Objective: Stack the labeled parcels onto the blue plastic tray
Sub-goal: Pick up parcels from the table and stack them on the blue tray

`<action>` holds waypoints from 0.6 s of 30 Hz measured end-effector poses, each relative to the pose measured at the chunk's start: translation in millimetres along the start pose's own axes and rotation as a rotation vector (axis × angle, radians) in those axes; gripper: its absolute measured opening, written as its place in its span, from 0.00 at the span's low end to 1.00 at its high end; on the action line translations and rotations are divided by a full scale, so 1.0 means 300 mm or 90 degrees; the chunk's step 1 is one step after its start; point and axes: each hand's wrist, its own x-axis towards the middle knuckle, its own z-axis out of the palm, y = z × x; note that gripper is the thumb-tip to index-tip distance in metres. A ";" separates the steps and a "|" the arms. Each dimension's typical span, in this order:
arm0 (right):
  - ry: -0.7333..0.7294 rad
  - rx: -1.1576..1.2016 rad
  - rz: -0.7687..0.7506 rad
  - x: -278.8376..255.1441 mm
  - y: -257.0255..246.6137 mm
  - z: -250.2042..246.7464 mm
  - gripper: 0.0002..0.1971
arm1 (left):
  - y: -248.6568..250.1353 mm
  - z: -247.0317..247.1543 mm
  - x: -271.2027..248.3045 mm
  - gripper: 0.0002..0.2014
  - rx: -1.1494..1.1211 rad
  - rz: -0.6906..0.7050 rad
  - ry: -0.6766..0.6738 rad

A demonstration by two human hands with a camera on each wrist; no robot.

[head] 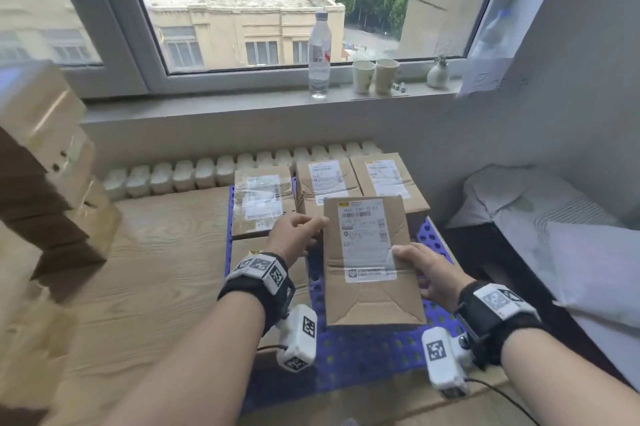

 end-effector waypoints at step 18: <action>-0.067 -0.117 0.088 0.123 0.090 0.052 0.28 | -0.127 -0.012 0.005 0.15 0.125 -0.057 0.072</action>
